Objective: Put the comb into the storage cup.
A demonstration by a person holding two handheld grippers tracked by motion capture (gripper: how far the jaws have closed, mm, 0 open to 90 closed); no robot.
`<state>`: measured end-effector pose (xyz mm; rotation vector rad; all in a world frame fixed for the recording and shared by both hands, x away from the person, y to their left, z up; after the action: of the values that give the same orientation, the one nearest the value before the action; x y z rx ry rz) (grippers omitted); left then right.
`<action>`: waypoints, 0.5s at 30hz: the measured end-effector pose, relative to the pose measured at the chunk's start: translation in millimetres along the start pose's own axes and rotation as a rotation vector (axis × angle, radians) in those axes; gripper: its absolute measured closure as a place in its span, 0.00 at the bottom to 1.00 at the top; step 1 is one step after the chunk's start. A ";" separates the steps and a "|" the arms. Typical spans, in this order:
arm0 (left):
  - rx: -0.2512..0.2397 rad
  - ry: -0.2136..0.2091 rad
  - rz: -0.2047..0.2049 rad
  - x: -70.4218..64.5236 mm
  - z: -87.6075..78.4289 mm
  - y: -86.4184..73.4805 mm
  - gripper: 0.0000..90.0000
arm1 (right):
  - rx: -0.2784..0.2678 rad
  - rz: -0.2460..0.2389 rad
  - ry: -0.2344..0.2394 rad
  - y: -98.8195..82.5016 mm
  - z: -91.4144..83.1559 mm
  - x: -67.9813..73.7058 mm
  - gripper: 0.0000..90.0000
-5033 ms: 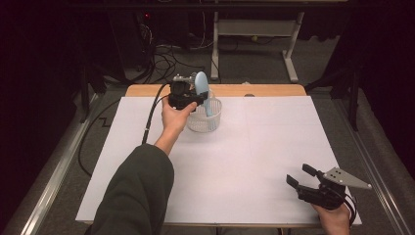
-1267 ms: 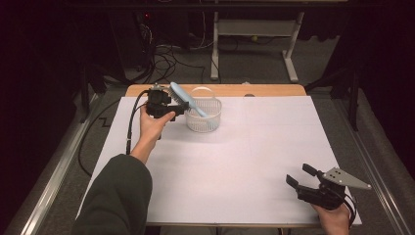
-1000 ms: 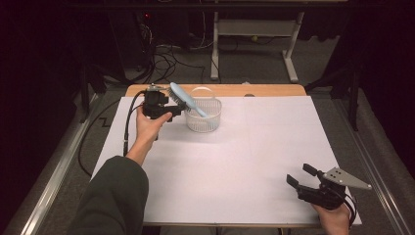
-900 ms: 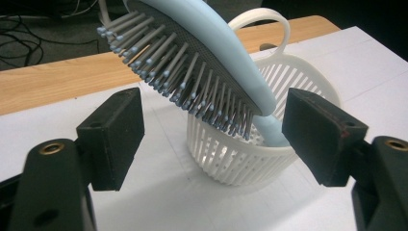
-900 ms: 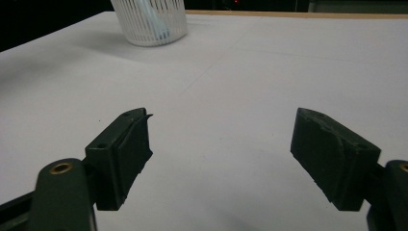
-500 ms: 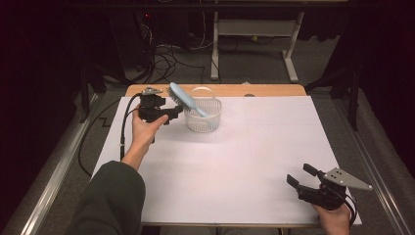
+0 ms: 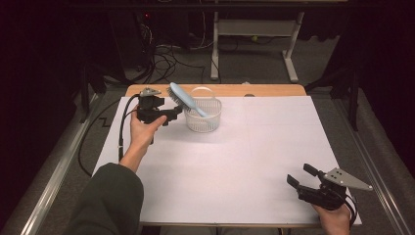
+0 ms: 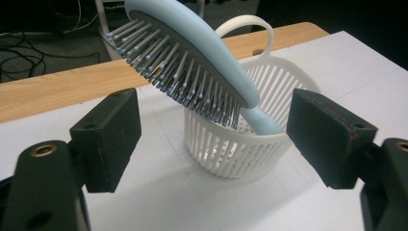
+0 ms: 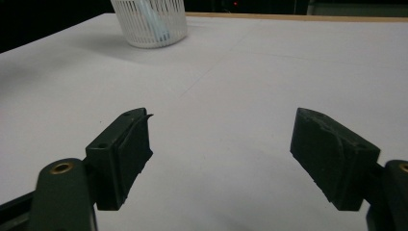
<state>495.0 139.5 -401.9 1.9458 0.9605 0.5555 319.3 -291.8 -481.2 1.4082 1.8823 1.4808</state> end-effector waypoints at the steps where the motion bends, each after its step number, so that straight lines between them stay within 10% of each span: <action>1: -0.001 0.002 0.006 -0.2 -1.0 -0.2 0.23 | 0.000 0.000 0.000 0.0 0.0 0.0 0.25; 15: -0.036 0.010 0.002 5.0 -16.5 -3.3 0.23 | 0.003 0.004 -0.005 -0.3 0.3 -0.7 0.25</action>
<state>485.3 152.9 -396.0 1.9140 0.9485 0.5806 319.7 -292.3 -481.9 1.4165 1.8802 1.4765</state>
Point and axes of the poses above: each handheld gripper's, and its own axes: z roughly forward along the jaws, y roughly out of its top, x roughly to its left, the point moved 7 cm from there along z, roughly forward along the jaws, and after that the axes turned 11 degrees about z, right-handed, at the moved point
